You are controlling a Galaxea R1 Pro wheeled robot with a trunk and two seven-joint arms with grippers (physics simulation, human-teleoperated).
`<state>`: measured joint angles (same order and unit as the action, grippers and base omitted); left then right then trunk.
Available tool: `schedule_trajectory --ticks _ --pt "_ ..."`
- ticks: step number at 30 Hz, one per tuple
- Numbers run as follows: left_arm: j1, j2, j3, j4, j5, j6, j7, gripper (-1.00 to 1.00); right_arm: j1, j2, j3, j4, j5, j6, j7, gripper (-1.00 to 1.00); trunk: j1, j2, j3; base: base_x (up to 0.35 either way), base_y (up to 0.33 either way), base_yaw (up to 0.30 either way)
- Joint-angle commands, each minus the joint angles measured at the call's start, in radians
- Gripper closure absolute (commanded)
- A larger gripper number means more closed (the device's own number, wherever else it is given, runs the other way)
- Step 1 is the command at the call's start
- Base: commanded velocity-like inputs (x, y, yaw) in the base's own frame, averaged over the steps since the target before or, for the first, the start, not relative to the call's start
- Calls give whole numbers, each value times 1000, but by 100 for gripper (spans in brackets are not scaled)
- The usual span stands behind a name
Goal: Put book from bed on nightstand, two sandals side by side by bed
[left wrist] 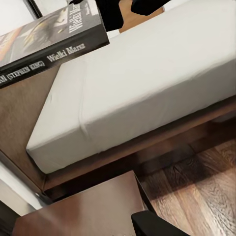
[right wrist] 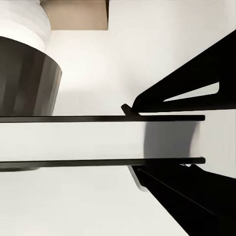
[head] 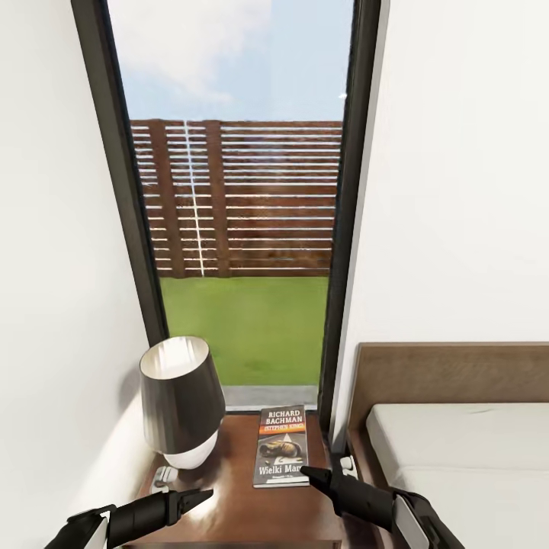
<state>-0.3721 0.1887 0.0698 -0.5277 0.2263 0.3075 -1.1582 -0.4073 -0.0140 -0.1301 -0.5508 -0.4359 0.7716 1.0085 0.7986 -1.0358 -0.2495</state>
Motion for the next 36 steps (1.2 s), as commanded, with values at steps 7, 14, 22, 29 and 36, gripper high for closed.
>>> schedule_trajectory --ticks 7,14,22,29,36 --pt "-1 0 1 0 4 10 -3 -100 -1 0 -2 0 -1 6 2 100 27 -50 -23 0 0 0" --pt "-1 0 1 0 4 10 -3 -100 -1 0 -2 0 -1 5 2 100 54 -99 -45 0 0 0" --pt "-1 0 1 0 4 10 -3 -100 -1 0 -2 0 -1 5 2 100 85 -155 -70 0 0 0" --pt "-1 0 1 0 4 10 -3 -100 -1 0 -2 0 -1 4 2 100 111 -204 -92 0 0 0" --pt "-1 0 1 0 4 10 -3 -100 -1 0 -2 0 -1 3 2 100 138 -253 -114 0 0 0"
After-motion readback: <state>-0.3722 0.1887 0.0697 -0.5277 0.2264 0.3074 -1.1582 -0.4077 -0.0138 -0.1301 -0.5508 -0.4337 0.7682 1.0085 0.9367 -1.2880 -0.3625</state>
